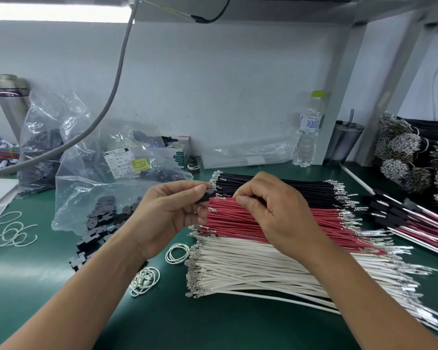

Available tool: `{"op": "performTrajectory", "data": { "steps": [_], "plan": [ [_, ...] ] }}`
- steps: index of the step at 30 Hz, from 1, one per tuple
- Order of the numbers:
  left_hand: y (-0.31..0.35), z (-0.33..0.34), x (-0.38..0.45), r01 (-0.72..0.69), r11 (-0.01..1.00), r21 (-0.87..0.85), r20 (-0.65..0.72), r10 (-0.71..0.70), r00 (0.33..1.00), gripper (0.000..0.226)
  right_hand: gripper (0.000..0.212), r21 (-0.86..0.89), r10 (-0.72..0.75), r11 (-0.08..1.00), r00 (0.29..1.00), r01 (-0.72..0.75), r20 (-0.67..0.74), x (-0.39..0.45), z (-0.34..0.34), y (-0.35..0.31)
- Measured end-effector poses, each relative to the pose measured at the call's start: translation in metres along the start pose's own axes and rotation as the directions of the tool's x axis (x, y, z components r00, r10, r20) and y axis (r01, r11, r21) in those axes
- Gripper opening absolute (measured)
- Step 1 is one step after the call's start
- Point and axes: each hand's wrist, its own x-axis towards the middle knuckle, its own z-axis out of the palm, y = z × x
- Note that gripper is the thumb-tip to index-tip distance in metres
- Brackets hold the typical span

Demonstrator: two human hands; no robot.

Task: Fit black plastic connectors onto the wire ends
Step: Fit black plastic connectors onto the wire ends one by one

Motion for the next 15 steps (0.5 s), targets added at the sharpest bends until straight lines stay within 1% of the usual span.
{"op": "performTrajectory", "data": {
  "steps": [4,9,15],
  "plan": [
    [0.0005,-0.0007,0.0000,0.002,1.000,-0.013,0.023,-0.001,1.000,0.022,0.015,0.021,0.011,1.000,1.000,-0.011,0.002,-0.0001,-0.0015,-0.0009],
    [-0.0004,-0.0011,-0.0001,0.002,1.000,-0.023,0.039,-0.001,0.999,0.020,0.011,0.003,-0.003,1.000,1.000,0.003,-0.005,-0.0005,-0.0011,-0.0020],
    [0.0012,0.0000,-0.0003,-0.001,0.999,-0.041,0.045,0.003,0.999,0.019,0.008,-0.009,-0.031,0.999,0.998,0.030,-0.053,-0.0007,-0.0015,-0.0004]
  ]
}}
